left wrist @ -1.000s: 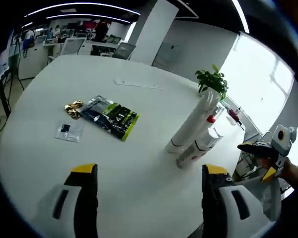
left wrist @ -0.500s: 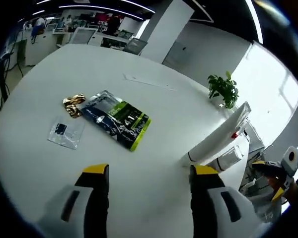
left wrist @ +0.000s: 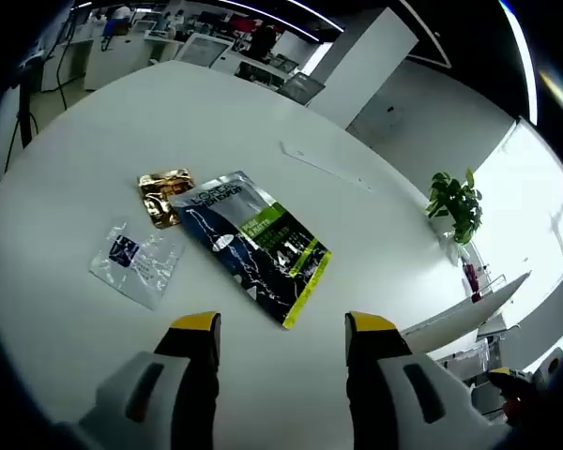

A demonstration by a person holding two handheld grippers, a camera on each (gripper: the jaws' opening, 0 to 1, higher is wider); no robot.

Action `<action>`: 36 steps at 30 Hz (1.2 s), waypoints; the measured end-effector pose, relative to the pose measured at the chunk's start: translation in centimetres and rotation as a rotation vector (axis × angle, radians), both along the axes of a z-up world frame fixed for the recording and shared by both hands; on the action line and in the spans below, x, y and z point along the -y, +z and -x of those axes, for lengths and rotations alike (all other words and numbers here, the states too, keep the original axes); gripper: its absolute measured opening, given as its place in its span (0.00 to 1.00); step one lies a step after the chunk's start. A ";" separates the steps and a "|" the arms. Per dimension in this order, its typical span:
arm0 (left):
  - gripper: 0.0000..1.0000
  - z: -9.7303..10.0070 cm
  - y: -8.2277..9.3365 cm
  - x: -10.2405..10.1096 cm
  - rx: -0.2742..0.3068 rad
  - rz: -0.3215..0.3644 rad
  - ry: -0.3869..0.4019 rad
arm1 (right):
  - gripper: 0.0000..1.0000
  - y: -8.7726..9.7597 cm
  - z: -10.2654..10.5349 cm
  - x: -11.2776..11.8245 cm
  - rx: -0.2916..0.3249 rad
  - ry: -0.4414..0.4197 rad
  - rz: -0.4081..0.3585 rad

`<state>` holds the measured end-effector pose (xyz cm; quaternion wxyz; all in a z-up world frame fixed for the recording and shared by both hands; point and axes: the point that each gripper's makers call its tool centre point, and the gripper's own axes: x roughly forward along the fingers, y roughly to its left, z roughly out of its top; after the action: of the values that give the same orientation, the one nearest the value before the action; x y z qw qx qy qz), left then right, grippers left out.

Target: Arrange the skincare products in the storage area until every visible bottle or jar stands upright without overlapping.

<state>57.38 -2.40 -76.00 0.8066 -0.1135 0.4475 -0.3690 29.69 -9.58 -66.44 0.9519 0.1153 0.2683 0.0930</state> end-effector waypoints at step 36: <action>0.03 -5.2 -3.0 -0.4 -0.160 0.028 0.430 | 0.84 -0.7 0.1 0.2 -0.038 -0.016 -0.007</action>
<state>62.62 -2.05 -78.96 0.8269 -0.2463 0.4706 -0.1847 29.56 -9.74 -67.17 0.9470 0.1225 0.2849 0.0840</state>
